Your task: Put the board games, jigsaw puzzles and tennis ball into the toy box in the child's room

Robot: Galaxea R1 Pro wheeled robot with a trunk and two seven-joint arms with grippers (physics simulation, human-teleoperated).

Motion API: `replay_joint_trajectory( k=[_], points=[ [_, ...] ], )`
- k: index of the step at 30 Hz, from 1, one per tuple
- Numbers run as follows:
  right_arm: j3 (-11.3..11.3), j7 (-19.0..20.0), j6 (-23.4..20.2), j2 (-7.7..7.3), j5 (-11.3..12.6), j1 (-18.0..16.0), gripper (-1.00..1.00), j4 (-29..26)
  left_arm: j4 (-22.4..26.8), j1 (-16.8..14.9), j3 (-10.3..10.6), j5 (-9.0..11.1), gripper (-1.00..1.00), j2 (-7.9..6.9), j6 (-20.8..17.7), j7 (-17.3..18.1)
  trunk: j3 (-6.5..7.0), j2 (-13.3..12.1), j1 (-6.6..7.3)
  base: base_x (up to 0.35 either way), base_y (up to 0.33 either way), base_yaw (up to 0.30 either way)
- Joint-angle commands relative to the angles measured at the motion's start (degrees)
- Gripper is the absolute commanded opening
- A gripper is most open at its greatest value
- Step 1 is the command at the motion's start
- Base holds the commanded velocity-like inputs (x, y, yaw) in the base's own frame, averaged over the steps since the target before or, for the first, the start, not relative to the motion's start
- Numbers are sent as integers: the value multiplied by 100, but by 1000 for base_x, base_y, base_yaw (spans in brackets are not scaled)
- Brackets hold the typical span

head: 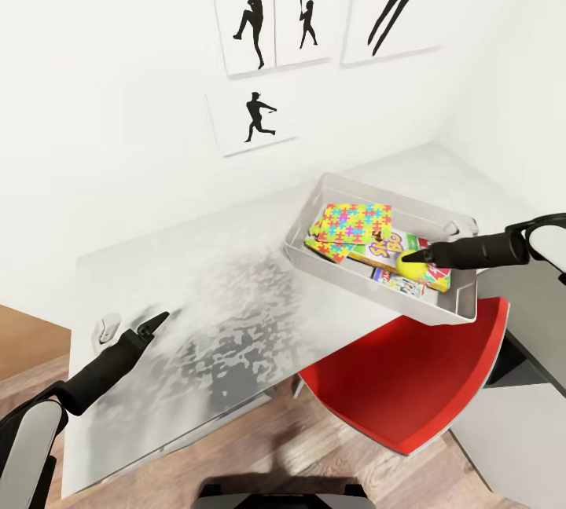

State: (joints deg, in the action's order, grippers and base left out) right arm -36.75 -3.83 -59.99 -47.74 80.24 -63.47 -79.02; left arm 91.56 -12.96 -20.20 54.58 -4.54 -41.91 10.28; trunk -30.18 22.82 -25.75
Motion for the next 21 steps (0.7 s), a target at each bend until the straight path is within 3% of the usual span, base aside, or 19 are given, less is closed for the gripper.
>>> replay_joint_trajectory(
  k=[1, 21],
  points=[
    [-18, -54, -1, -2, 67, -15, -100, 43, 2, -4, -10, 0, 100, 0, -37, 18, -9, 10, -3, 0, 0, 0],
    [-30, -44, -1, 71, 29, -26, -100, 474, 2, -4, -10, 2, 100, -1, -37, 18, -9, 10, -3, 0, 0, 0]
  ],
)
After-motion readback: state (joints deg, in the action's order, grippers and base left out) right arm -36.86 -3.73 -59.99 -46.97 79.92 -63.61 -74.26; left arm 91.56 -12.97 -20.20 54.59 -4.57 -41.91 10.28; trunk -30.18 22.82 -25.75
